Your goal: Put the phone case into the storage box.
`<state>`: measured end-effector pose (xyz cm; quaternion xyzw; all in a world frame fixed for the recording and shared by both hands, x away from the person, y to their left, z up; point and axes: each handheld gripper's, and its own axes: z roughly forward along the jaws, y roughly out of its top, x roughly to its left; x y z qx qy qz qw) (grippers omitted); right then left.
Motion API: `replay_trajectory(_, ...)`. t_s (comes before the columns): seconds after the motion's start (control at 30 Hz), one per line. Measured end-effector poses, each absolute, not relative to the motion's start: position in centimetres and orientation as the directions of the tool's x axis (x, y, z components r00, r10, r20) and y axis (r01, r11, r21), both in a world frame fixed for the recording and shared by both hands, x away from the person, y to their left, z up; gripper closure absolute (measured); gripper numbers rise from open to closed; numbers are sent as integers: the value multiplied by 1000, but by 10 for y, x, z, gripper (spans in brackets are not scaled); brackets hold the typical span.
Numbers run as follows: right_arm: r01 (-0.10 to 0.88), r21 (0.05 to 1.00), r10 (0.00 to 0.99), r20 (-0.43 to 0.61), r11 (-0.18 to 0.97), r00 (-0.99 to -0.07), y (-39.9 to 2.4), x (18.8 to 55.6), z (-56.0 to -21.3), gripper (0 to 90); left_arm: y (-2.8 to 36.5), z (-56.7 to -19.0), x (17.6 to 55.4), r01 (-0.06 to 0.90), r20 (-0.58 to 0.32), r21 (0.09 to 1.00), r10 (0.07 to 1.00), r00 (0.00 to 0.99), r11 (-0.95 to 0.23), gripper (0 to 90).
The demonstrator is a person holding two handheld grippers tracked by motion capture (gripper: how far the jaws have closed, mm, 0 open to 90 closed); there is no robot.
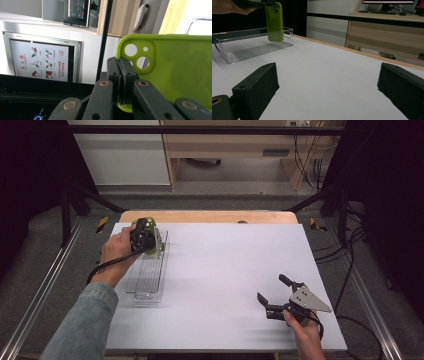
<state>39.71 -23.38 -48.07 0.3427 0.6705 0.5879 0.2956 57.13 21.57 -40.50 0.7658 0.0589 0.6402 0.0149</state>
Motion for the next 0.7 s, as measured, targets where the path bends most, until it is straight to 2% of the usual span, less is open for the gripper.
replay_trajectory(0.23, 112, 991, 803, 6, 75, -596, -233, 397, -481, 35, 215, -405, 575, 82, 977, 109, 122, 173, -991, 879)
replay_trajectory(0.7, 110, 991, 802, 5, 76, -598, -233, 397, -481, 36, 208, -409, 574, 64, 981, 69, 80, 177, -996, 879)
